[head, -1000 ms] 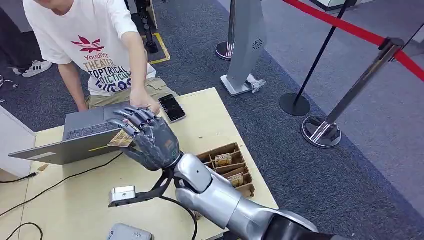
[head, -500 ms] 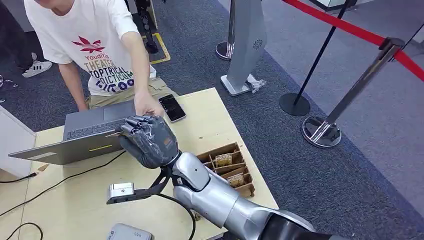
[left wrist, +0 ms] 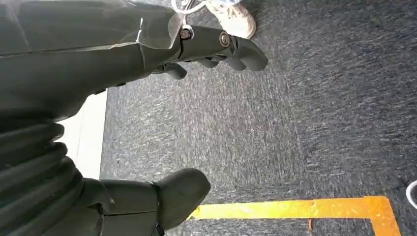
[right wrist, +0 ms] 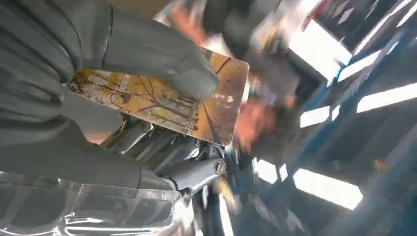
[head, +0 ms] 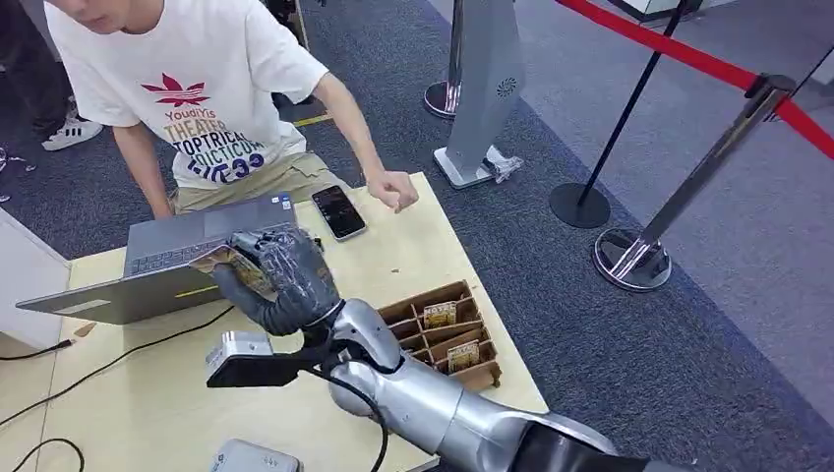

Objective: Pass the card to the sensor for recognition and then transmit it.

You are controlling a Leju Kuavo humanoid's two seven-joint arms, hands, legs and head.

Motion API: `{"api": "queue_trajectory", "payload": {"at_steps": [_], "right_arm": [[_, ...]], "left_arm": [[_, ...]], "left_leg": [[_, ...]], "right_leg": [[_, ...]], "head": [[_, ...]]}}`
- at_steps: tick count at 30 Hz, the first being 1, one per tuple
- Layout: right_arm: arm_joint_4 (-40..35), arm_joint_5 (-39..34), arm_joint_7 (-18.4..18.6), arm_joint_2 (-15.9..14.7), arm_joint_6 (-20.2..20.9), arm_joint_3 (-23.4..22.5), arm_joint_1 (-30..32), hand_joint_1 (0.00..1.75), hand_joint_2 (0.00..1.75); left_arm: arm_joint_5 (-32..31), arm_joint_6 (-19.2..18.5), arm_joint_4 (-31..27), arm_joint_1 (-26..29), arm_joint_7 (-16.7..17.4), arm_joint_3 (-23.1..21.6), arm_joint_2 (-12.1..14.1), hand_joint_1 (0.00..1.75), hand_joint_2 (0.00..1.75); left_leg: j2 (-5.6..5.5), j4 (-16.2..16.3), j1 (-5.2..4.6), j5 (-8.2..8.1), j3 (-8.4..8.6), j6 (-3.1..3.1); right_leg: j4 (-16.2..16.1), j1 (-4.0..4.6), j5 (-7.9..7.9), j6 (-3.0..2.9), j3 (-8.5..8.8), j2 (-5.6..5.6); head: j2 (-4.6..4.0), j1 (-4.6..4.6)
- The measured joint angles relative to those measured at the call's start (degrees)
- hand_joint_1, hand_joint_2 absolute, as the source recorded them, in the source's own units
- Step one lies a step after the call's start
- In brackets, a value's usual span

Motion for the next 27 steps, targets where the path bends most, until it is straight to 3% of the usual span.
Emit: {"api": "queue_trajectory", "payload": {"at_steps": [2, 11, 17, 27], "right_arm": [[-4.1, -9.5, 0.1, -0.2, 7.6, 1.3, 0.6, 1.75, 1.75], [-14.3, -25.7, 2.6, -2.2, 24.0, 6.9, 1.9, 1.75, 1.75], [-13.9, -30.5, 4.5, -3.4, 30.1, 12.6, 2.0, 1.75, 1.75], [-6.4, -31.5, 4.9, -3.7, 31.8, 20.9, 2.0, 1.75, 1.75]], "left_arm": [[0.6, 0.0, 0.0, 0.4, -0.3, 0.2, 0.2, 0.0, 1.75], [2.0, 0.3, 0.0, 1.5, -2.0, 1.6, 0.4, 0.0, 1.75], [2.1, 0.4, 0.0, 1.8, -2.5, 2.5, 0.3, 0.0, 1.75], [0.6, 0.3, 0.0, 1.8, -2.8, 2.6, 0.2, 0.0, 1.75]], "left_leg": [[0.01, 0.0, 0.0, 0.0, -0.02, 0.0], [0.01, 0.0, 0.0, 0.0, -0.05, 0.0], [0.01, 0.0, 0.0, 0.0, -0.05, 0.0], [0.0, 0.0, 0.02, 0.0, -0.05, 0.0]], "right_leg": [[0.0, 0.0, 0.0, 0.0, -0.05, 0.01], [0.0, 0.0, -0.01, 0.0, -0.06, 0.0], [0.0, 0.0, 0.0, 0.0, -0.05, 0.0], [0.0, 0.01, 0.0, 0.0, -0.05, 0.0]], "head": [[0.0, -0.02], [0.0, 0.0], [0.0, -0.02], [0.0, 0.02]]}}
